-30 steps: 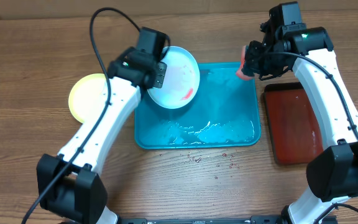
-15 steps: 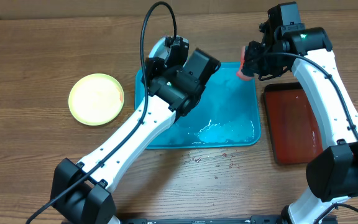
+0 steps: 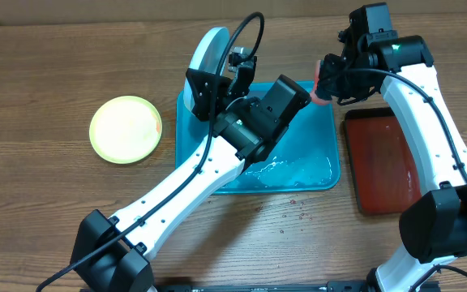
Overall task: Clean dirty plates on tray and stack at the side
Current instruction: 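Carry the white plate left and stack it on the yellow plates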
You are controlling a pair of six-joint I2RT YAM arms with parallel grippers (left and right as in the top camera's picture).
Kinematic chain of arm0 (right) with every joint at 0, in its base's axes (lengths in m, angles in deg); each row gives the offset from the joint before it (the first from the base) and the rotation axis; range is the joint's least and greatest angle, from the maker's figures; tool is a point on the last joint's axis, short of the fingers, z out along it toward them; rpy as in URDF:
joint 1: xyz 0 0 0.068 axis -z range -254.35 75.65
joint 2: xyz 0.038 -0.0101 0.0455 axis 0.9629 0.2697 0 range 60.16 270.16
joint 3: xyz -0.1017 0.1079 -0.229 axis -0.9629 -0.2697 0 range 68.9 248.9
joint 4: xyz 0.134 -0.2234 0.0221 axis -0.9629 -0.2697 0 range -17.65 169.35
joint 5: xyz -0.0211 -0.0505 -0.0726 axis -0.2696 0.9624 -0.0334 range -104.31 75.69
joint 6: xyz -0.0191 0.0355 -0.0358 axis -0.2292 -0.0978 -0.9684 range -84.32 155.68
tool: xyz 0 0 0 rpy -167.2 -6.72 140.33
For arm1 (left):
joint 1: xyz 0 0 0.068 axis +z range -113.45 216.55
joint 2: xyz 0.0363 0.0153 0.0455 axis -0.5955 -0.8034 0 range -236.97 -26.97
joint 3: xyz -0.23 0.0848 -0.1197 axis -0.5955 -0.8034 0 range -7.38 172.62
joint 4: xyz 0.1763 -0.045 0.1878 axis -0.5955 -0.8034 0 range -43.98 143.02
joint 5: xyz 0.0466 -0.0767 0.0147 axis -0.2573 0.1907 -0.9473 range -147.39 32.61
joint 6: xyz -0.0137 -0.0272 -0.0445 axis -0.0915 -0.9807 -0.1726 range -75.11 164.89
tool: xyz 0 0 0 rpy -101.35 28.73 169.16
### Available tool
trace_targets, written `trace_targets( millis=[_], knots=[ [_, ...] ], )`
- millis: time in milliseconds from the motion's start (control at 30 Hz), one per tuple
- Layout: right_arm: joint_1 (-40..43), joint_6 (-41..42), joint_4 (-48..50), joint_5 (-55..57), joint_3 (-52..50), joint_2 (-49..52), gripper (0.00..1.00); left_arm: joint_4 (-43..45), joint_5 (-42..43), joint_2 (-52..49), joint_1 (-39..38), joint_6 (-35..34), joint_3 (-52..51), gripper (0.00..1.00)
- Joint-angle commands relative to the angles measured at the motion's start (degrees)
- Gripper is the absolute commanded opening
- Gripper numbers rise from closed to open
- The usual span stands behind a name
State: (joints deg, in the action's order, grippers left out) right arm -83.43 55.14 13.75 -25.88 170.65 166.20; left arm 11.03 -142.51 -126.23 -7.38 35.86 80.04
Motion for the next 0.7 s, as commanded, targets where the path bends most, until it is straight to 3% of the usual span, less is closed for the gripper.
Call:
trace_targets(
  millis=[0, 400, 533, 667],
  knots=[
    [-0.1, -0.2, 0.1, 0.4, 0.2, -0.2, 0.04, 0.4, -4.4, 0.6, -0.5, -1.3, 1.2, 0.04],
    [-0.1, -0.2, -0.4, 0.4, 0.2, -0.2, 0.04, 0.3, -2.3, 0.6, -0.3, -2.1, 1.2, 0.04],
    [-0.1, -0.2, -0.6, 0.4, 0.2, -0.2, 0.04, -1.0, 8.2, 0.9, 0.3, -2.1, 1.2, 0.04],
    [-0.1, -0.4, -1.2, 0.6, 0.2, -0.2, 0.04, -5.3, 26.8, 2.0, 3.3, -3.6, 1.2, 0.04]
  ],
)
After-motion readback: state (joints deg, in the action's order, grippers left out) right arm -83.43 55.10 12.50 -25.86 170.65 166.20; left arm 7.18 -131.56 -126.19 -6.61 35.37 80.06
